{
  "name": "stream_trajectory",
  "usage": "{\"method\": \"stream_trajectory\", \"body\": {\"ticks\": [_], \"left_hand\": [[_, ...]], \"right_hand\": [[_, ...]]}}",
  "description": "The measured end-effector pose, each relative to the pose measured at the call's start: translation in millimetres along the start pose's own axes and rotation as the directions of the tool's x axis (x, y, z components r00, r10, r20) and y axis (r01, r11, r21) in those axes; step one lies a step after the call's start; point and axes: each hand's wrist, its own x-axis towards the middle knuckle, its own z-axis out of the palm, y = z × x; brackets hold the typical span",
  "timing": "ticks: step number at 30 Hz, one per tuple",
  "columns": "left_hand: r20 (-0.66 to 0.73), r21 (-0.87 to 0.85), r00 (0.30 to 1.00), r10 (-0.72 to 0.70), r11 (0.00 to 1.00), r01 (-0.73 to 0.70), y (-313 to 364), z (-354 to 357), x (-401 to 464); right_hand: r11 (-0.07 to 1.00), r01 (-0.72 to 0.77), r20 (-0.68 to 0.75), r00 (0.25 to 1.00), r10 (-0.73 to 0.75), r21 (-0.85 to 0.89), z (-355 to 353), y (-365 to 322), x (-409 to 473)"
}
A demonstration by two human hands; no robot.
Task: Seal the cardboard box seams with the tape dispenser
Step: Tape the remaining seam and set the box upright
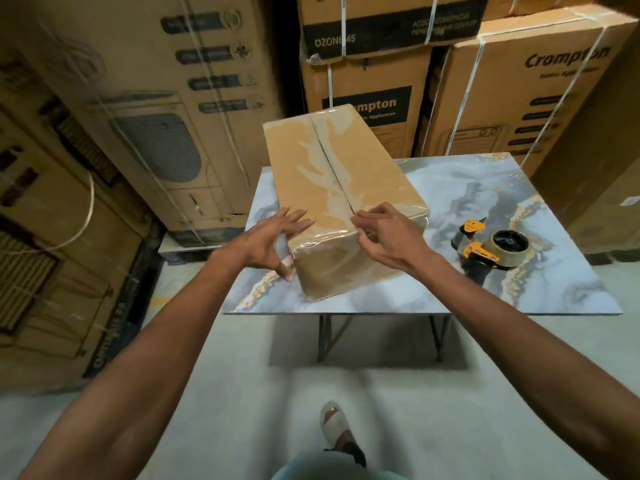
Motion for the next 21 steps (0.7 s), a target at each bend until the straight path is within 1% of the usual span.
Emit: {"method": "stream_trajectory", "body": {"ticks": [1, 3, 5, 6, 9, 10, 12, 13, 15, 16, 18, 21], "left_hand": [[0.036, -0.028, 0.998, -0.043, 0.999, 0.044, 6, -5, 0], [0.039, -0.206, 0.993, -0.111, 0.971, 0.117, 21, -7, 1], [-0.045, -0.412, 0.984, -0.172, 0.901, 0.139, 32, 1, 4], [-0.095, -0.438, 0.976, -0.194, 0.889, 0.134, 35, 8, 5], [-0.228, -0.284, 0.957, -0.178, 0.953, 0.109, 31, 39, 4], [-0.287, -0.258, 0.944, -0.164, 0.962, 0.088, 28, 47, 3], [-0.381, -0.214, 0.918, -0.112, 0.976, 0.03, 22, 56, -1], [-0.407, -0.163, 0.911, -0.069, 0.987, 0.002, 20, 59, -2], [-0.445, -0.06, 0.896, 0.002, 0.998, -0.032, 19, 65, -3], [-0.455, -0.035, 0.89, 0.015, 0.999, -0.035, 19, 67, -3], [-0.452, -0.018, 0.892, 0.027, 0.999, -0.04, 18, 69, -4], [-0.397, -0.032, 0.917, 0.049, 0.997, -0.067, 13, 65, -5]], "right_hand": [[1.0, -0.017, -0.009, 1.0, 0.017, 0.023, -1, 0, 0], [0.998, -0.036, -0.017, 0.999, 0.037, 0.043, -1, 2, 0], [0.999, -0.041, -0.008, 0.999, 0.041, 0.023, 1, 3, 1], [0.999, -0.051, 0.0, 0.999, 0.051, 0.01, 2, 3, 2], [0.995, -0.099, -0.011, 0.995, 0.098, -0.022, 2, 2, 5], [0.994, -0.108, -0.016, 0.994, 0.107, -0.032, 2, 1, 7], [0.992, -0.112, -0.019, 0.994, 0.111, -0.056, 0, -1, 9], [0.991, -0.118, -0.022, 0.993, 0.117, -0.066, -1, -3, 11], [0.989, -0.132, -0.035, 0.991, 0.13, -0.064, 0, -5, 14], [0.989, -0.139, -0.043, 0.99, 0.137, -0.054, 0, -6, 14], [0.986, -0.162, -0.066, 0.985, 0.16, -0.032, -1, -8, 17], [0.983, -0.183, -0.118, 0.976, 0.18, -0.013, -3, -14, 25]]}}
